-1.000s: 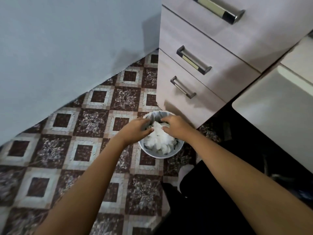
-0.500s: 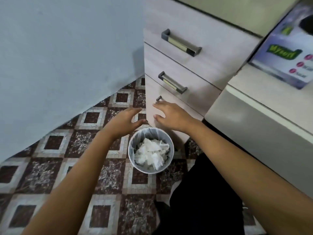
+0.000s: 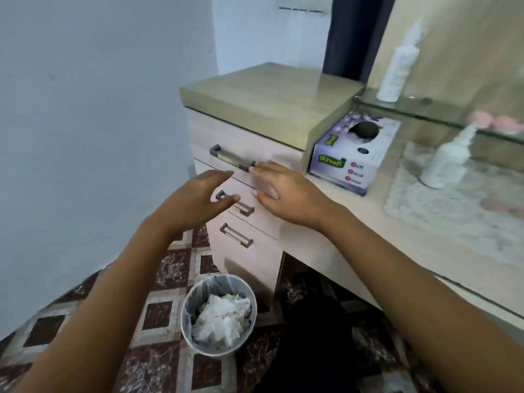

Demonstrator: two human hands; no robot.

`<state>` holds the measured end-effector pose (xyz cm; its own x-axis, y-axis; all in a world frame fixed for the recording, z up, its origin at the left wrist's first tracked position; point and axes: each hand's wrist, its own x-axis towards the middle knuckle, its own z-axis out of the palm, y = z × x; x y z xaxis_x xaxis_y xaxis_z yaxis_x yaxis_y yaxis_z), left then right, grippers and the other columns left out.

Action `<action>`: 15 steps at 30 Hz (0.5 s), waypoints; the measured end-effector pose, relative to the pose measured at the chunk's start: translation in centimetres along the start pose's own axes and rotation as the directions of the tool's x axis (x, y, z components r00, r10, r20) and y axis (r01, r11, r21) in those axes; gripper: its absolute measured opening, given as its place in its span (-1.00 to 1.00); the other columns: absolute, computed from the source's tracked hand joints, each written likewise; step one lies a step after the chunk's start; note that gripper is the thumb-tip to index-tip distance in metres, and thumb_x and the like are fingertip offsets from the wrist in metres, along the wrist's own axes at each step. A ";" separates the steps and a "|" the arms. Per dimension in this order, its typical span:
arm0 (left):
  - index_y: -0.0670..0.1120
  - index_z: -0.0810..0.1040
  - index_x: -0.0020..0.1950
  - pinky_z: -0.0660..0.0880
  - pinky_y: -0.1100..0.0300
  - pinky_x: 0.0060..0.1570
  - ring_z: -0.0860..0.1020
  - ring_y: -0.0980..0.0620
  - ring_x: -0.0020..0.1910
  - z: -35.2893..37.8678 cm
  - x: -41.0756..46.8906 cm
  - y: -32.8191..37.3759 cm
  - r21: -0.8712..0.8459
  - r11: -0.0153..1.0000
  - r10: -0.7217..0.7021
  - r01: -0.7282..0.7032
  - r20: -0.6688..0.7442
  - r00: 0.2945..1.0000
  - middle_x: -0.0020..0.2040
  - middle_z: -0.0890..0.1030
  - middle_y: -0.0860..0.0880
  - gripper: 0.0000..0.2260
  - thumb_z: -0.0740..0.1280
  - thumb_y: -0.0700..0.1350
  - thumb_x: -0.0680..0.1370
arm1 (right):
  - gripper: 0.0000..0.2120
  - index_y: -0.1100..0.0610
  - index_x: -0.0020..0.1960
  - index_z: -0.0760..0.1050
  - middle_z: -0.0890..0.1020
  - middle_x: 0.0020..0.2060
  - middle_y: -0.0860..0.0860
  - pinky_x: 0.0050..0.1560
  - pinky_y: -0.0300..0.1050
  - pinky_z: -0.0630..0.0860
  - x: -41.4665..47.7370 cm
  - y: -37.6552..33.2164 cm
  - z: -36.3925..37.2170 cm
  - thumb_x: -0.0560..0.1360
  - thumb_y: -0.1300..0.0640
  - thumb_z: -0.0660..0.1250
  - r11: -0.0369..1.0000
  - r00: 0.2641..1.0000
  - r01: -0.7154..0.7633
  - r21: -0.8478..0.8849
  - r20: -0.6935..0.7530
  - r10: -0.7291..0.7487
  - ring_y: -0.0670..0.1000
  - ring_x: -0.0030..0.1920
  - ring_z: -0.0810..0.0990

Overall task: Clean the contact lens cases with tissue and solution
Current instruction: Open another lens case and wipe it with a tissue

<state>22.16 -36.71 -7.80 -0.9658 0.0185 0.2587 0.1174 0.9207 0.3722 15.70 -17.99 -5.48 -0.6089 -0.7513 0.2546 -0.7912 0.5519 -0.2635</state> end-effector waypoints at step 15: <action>-0.05 0.35 0.40 0.25 0.31 0.20 0.35 0.05 0.34 6.2 7.2 22.0 -0.114 0.881 0.463 -0.460 0.005 0.886 0.37 0.41 0.01 -0.54 0.26 0.10 0.55 | -0.56 0.12 0.42 0.29 0.34 0.41 0.03 0.34 -0.24 0.16 -17.1 11.1 -10.8 0.57 0.05 0.20 0.903 0.893 -0.415 -0.112 -0.236 0.382 -0.01 0.42 0.25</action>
<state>16.34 -13.89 -3.31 -0.8027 0.4451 0.3970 0.5738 0.7578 0.3107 16.72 4.85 -2.73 -0.8598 -0.3750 0.3465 -0.4676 0.8508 -0.2398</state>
